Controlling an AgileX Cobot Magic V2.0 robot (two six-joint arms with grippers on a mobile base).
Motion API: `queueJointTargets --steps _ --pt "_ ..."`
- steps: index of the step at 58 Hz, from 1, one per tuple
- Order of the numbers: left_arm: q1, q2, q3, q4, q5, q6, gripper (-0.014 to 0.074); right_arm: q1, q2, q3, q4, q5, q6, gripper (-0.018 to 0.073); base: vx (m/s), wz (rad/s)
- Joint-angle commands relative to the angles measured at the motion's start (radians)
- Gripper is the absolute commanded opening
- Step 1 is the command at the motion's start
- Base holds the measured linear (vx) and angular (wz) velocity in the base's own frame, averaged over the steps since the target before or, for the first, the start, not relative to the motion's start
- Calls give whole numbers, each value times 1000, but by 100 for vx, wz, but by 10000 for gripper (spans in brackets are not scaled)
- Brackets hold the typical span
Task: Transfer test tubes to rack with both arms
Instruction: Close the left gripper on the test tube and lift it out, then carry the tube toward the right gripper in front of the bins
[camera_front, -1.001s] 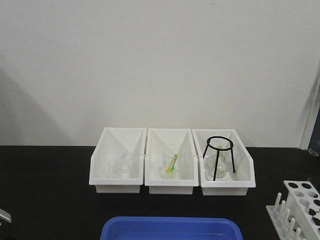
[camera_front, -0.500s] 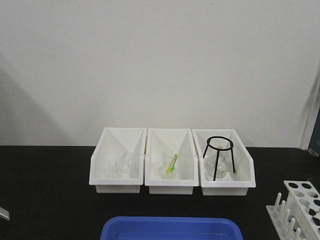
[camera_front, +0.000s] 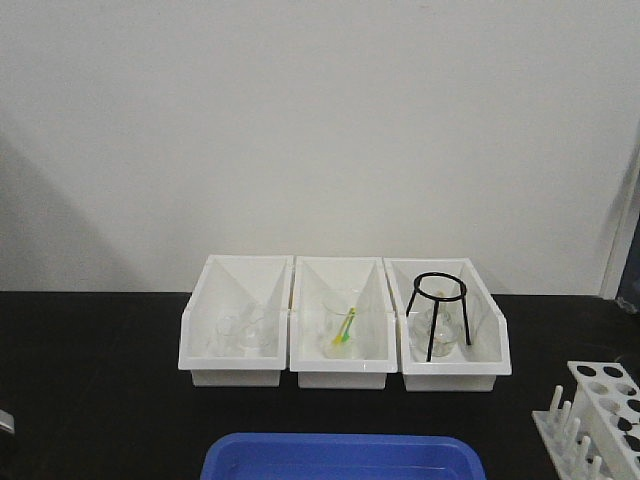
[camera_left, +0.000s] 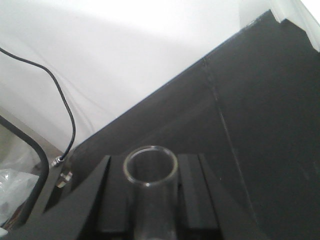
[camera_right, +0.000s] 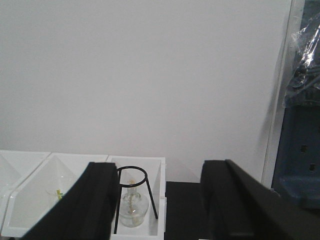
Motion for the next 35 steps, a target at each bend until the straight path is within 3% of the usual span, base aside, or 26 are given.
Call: queueJointTargets --steps 1,20,29,35 --pt "0 -71 -43 3 -64 -6 -22 -3 -2 -29 -2 -81 -10 425 0 0" --pt "0 -283 -142 3 185 -6 -22 -3 -2 -29 -2 -81 -10 425 0 0" --pt "0 -392 -224 3 392 -17 -22 -3 -2 -29 -2 -81 -10 425 0 0" --pt "0 -456 -298 3 575 -72 -22 -3 -2 -29 -2 -81 -10 425 0 0"
